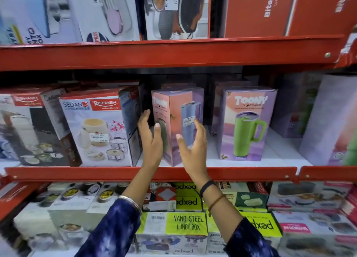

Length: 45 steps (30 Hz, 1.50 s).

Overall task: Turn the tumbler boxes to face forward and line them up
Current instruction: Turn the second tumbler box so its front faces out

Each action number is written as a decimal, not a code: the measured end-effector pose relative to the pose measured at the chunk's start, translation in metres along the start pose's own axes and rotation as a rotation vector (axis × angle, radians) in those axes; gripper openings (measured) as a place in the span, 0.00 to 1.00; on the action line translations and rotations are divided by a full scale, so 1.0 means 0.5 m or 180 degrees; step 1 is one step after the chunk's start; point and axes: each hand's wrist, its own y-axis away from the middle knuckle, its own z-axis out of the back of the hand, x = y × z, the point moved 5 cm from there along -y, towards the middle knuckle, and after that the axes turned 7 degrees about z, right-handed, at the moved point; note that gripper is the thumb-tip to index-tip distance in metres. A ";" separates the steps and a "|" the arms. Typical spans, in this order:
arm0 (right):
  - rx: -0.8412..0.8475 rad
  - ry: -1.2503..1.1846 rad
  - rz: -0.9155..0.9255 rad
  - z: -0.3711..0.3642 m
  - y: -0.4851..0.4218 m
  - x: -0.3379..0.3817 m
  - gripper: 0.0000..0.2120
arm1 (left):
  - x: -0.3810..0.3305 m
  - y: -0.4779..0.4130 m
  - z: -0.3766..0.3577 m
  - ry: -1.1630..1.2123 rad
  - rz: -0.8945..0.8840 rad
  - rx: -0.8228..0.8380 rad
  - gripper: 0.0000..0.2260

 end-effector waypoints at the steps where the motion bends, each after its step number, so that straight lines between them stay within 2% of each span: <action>1: -0.0001 0.0090 -0.0014 -0.017 0.001 0.004 0.32 | 0.013 -0.015 -0.002 0.0060 0.0293 0.0070 0.21; 5: -0.0151 0.0459 -0.0009 -0.059 0.008 0.000 0.37 | 0.047 -0.054 -0.021 0.0139 0.1009 0.0503 0.19; 8: -0.0410 0.0768 -0.0053 -0.063 0.015 -0.010 0.33 | 0.057 -0.055 -0.025 0.0328 0.1306 0.0752 0.14; 14: -0.0618 0.0893 0.0109 -0.044 0.008 -0.014 0.22 | 0.042 -0.057 -0.020 0.0398 0.1026 0.0963 0.09; 19: -0.0834 0.0736 0.0115 -0.008 -0.024 -0.008 0.19 | 0.001 -0.054 -0.020 0.0514 0.0968 0.1029 0.10; 21: -0.0699 0.0623 -0.0012 -0.001 -0.035 -0.007 0.24 | -0.020 -0.036 -0.021 0.0674 0.1106 0.1151 0.12; 25: -0.0439 0.0703 -0.0086 -0.001 -0.053 -0.004 0.52 | -0.064 0.000 -0.037 0.0773 0.1288 0.1436 0.21; 27: -0.0556 0.0712 -0.0199 0.009 -0.057 -0.010 0.56 | -0.073 0.008 -0.041 0.0759 0.1340 0.1531 0.22; 29: -0.0705 0.0549 -0.0233 0.026 -0.064 -0.017 0.53 | -0.081 0.002 -0.039 0.0526 0.1203 0.1456 0.24; 31: -0.0643 0.0338 -0.0235 0.039 -0.066 -0.023 0.50 | -0.081 -0.019 -0.031 0.0228 0.0992 0.1116 0.24; 33: -0.0474 0.0049 -0.0237 0.046 -0.065 -0.028 0.49 | -0.067 -0.047 -0.025 0.0174 0.1142 0.0827 0.24; 36: -0.0166 -0.0246 -0.0223 0.049 -0.067 -0.030 0.50 | -0.022 -0.069 -0.031 0.0419 0.1672 0.0927 0.31; 39: 0.0290 -0.0299 -0.0169 0.049 -0.078 -0.028 0.50 | -0.009 -0.060 -0.031 0.0701 0.1815 0.1049 0.36; 43: 0.0601 -0.0207 -0.0061 0.058 -0.088 -0.048 0.35 | -0.006 -0.043 -0.026 0.0853 0.1763 0.1027 0.35; 45: 0.0610 -0.0109 -0.0120 0.062 -0.087 -0.067 0.32 | -0.009 -0.032 -0.023 0.0808 0.1699 0.1060 0.39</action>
